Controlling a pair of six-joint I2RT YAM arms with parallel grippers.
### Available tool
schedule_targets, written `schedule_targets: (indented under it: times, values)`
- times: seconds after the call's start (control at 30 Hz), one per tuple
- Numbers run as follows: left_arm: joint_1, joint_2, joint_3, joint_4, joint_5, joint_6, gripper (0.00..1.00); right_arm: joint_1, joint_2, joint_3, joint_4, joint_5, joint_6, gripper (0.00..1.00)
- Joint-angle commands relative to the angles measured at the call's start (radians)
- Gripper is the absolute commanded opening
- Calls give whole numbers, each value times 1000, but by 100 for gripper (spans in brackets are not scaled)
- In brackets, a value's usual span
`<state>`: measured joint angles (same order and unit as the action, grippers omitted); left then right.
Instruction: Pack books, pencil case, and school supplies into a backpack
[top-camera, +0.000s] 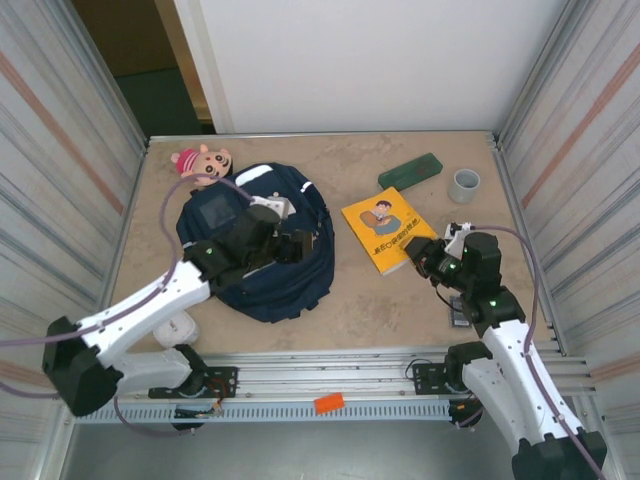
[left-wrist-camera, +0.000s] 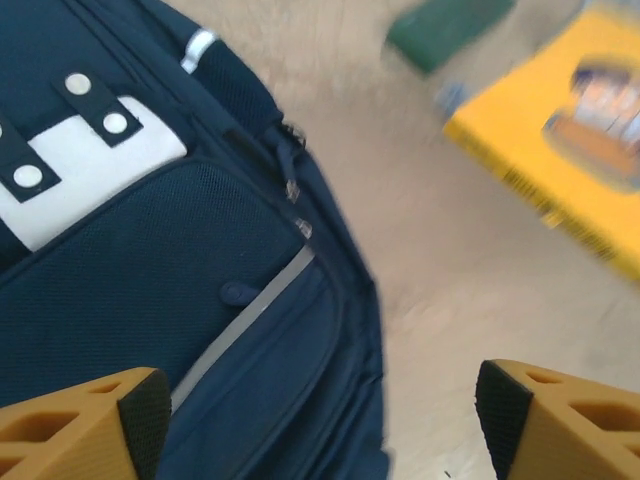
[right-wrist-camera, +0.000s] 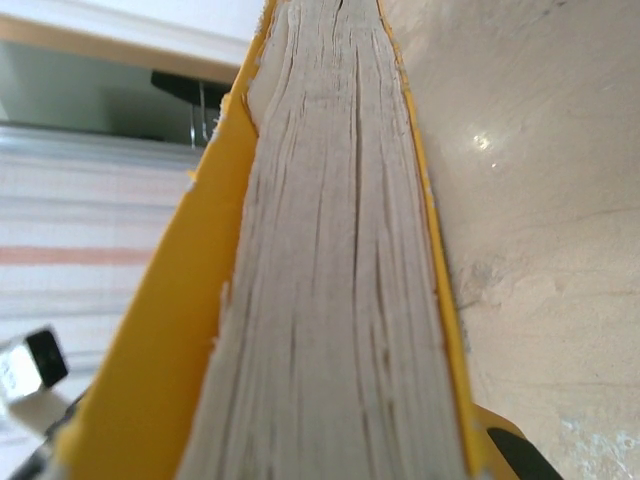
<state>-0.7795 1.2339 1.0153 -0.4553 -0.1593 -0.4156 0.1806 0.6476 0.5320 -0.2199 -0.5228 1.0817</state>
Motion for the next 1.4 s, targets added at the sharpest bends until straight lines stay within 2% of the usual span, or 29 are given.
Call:
schedule_targets:
  times: [0.0,0.13,0.3,0.57,0.63,0.77,0.8,0.87,0.97,1.03,1.17,1.37]
  values:
    - [2,128,93,-270,32,280,82,-4,-6,94,-13,-127,-164,0]
    - [2,253,136,-309,-26,357,85,-3,9,102,-53,-155,-212,0]
    - [3,357,168,-302,-81,360,92,-1,5,84,-49,-161,-218,0]
    - [14,477,213,-228,-171,362,92,15,-9,61,-42,-153,-211,0]
    - [16,496,209,-196,-181,364,86,21,-11,52,-38,-150,-209,0]
    - [17,521,204,-169,-210,355,65,30,-11,36,-33,-149,-205,0]
    - [16,521,206,-168,-207,355,54,30,-11,32,-35,-148,-209,0]
    - [14,505,218,-187,-200,343,25,27,-11,31,-51,-137,-221,0]
    - [-23,427,235,-200,-203,339,4,5,-1,35,-91,-115,-239,0]
    - [-48,366,255,-198,-186,333,0,-27,9,32,-114,-118,-241,0]
    - [-59,260,312,-201,-87,308,0,-78,34,36,-146,-172,-242,0]
    - [-64,235,442,-278,-9,295,0,-61,15,23,-150,-256,-201,0]
